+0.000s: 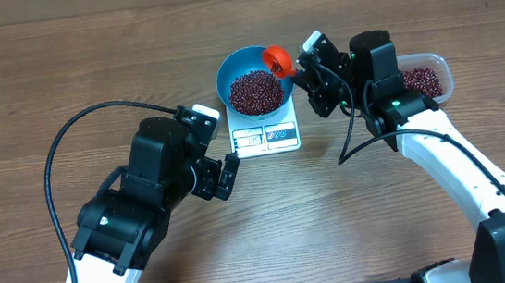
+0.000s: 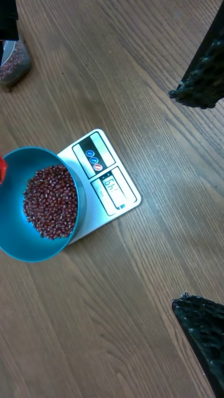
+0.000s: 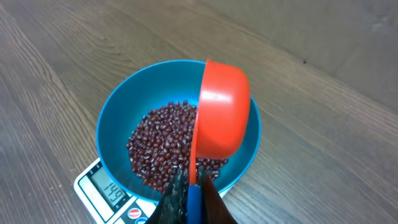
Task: Scoop item into bowl and weigh 150g on scale
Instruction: 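Tilt the red scoop slightly with the right gripper, trickling beans into the bowl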
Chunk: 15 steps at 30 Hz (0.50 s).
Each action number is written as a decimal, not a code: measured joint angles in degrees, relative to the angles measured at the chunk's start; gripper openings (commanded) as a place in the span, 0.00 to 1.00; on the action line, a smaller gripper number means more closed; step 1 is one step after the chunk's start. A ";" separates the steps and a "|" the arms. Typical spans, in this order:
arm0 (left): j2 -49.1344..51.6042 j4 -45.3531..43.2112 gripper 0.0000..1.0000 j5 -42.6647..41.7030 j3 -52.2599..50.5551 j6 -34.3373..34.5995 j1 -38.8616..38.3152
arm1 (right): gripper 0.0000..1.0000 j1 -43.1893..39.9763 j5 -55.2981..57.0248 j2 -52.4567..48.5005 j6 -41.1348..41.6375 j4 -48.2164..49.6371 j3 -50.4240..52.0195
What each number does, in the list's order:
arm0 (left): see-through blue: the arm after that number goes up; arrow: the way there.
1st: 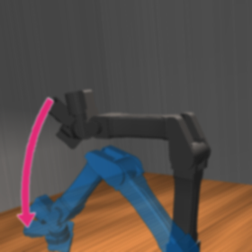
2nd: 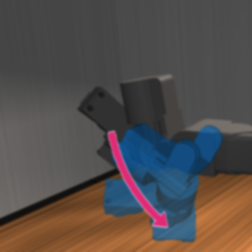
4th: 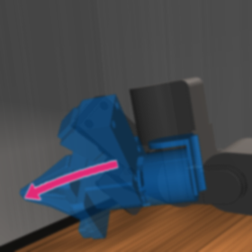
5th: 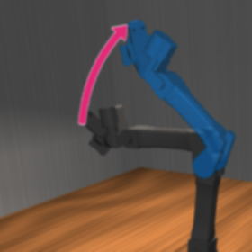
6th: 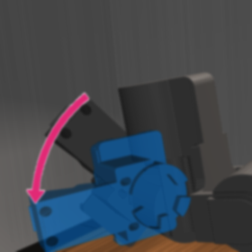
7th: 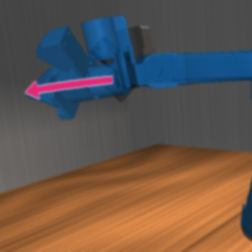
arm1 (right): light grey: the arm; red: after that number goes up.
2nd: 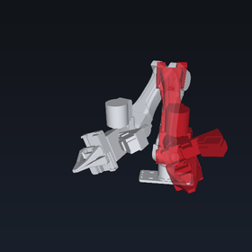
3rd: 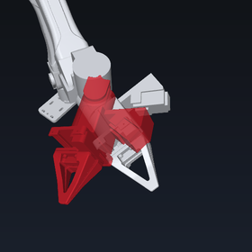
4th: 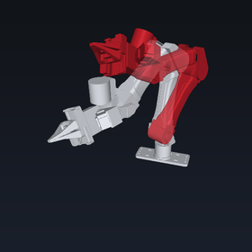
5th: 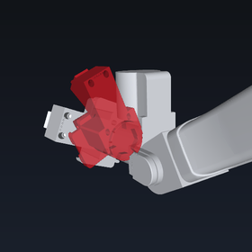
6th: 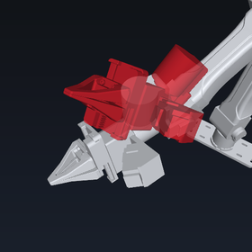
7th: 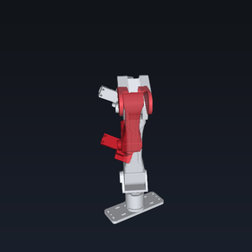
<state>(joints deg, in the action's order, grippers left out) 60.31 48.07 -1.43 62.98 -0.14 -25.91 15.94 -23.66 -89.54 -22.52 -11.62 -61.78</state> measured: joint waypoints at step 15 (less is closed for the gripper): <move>0.00 0.00 1.00 0.00 0.00 0.00 0.00 | 0.04 0.00 -0.09 0.00 0.22 -0.39 0.00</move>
<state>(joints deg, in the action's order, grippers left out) 60.31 48.07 -1.43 62.98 -0.14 -25.91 15.94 -23.75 -89.54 -22.31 -12.01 -61.78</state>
